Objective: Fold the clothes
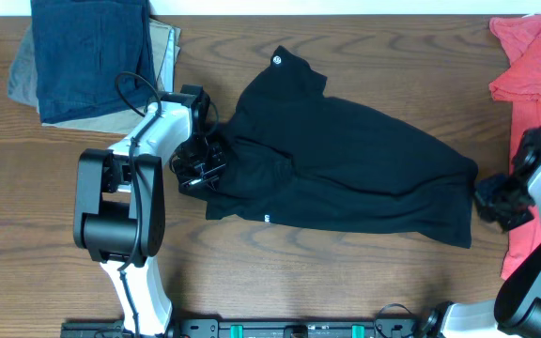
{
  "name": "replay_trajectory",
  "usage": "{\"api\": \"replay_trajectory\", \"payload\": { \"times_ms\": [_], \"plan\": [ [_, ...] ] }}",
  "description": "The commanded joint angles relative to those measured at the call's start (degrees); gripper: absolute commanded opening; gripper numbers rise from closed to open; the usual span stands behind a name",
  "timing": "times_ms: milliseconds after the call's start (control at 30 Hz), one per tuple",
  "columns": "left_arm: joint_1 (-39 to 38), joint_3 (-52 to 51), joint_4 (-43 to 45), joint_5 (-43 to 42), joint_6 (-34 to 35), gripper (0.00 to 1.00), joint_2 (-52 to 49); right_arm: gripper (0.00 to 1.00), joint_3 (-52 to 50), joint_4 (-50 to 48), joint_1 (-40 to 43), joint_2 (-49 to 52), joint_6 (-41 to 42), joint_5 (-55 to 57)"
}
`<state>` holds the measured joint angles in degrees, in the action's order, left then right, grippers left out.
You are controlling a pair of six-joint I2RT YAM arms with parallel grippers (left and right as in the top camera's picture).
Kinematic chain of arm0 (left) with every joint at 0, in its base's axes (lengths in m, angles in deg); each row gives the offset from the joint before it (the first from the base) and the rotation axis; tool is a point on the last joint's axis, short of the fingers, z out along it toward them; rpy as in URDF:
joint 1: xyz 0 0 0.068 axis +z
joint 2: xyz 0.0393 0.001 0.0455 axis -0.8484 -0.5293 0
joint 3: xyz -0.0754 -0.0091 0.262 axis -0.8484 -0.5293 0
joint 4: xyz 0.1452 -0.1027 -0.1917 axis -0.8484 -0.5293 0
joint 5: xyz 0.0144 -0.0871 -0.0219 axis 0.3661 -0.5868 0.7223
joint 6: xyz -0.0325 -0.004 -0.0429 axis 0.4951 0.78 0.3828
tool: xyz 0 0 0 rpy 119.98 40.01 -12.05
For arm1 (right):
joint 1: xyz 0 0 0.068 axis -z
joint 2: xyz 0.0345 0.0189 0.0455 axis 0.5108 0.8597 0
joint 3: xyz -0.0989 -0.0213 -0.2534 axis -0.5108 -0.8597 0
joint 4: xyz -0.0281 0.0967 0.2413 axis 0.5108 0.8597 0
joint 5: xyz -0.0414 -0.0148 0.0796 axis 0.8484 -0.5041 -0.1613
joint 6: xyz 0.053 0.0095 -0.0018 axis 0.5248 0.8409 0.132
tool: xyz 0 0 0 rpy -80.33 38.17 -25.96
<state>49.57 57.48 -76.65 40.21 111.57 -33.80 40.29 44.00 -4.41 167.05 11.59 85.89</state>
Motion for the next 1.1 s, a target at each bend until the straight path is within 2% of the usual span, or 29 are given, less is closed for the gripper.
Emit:
{"api": "replay_trajectory", "payload": {
  "times_ms": [0,100,267,433,567,700,800,1067],
  "plan": [
    [0.0,-0.4,0.5,0.3,-0.5,0.06,1.4,0.01,2.2,1.5,-0.3,0.1,-5.9,-3.7],
    [-0.6,-0.4,2.7,-0.4,-3.1,0.06,1.8,0.01,0.9,2.2,-2.2,0.1,-8.9,-9.3],
    [-4.3,-0.4,4.6,-0.3,-8.1,0.06,2.6,0.01,-4.9,-2.1,-6.8,0.1,-9.6,-8.5],
    [-7.5,-0.4,6.6,3.5,-8.4,0.06,2.6,0.01,-11.5,-8.2,-10.2,0.1,-6.5,-8.5],
    [-7.2,-0.4,7.1,7.1,-8.4,0.06,2.6,0.01,-13.9,-10.6,-10.3,0.1,-6.5,-8.3],
    [-5.0,-0.4,5.9,8.8,-5.0,0.06,2.6,0.01,-14.6,-12.6,-10.3,0.1,-6.5,-8.1],
    [-3.1,-0.4,3.5,11.6,0.2,0.06,2.6,0.01,-15.2,-14.2,-10.3,0.1,-6.5,-7.0],
    [-0.8,-0.9,-0.9,11.8,1.9,0.06,2.6,0.02,-15.3,-15.5,-10.3,0.6,-6.1,-4.8]
  ]
}}
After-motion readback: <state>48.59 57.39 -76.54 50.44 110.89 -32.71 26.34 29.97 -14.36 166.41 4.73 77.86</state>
